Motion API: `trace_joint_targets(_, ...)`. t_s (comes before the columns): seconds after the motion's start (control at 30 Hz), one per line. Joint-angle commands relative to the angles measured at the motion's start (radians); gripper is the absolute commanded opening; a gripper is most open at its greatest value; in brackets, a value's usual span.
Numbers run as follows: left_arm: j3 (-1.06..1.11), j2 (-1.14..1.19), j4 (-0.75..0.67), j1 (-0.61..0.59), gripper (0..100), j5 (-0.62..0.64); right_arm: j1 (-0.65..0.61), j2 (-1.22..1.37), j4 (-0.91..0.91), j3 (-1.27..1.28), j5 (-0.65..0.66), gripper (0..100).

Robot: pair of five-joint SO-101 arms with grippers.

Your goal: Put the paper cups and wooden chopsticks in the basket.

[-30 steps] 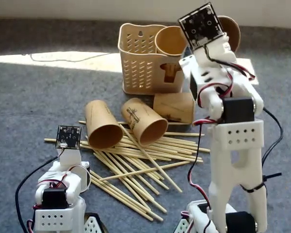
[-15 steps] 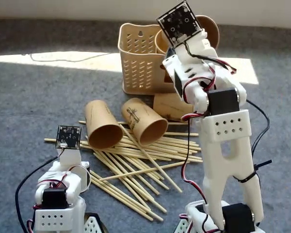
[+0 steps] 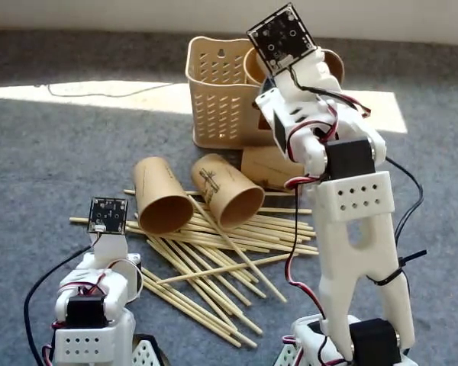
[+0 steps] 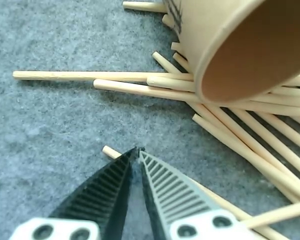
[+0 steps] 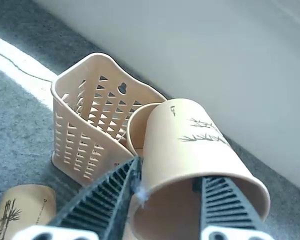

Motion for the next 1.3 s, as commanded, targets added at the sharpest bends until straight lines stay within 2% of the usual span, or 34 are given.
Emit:
trace_joint_targets(0.0,0.018,-0.012,0.002,0.018,1,0.005,-0.012,-0.007,-0.031,-0.013,-0.006,17.7)
trace_joint_targets(0.23,0.018,-0.012,0.002,0.018,1,0.005,-0.012,-0.002,-0.234,0.024,-0.011,17.7)
trace_joint_targets(0.43,0.018,-0.012,0.002,0.018,1,0.005,-0.033,0.047,-0.305,0.042,-0.011,17.7)
trace_joint_targets(0.67,0.018,-0.012,0.002,0.018,1,0.005,-0.035,0.093,-0.312,0.041,-0.012,17.7)
trace_joint_targets(1.13,0.018,-0.012,0.002,0.018,1,0.005,-0.120,0.093,-0.303,0.045,-0.012,17.7)
trace_joint_targets(1.27,0.018,-0.012,0.002,0.018,1,0.005,-0.120,0.079,-0.222,0.036,-0.012,17.7)
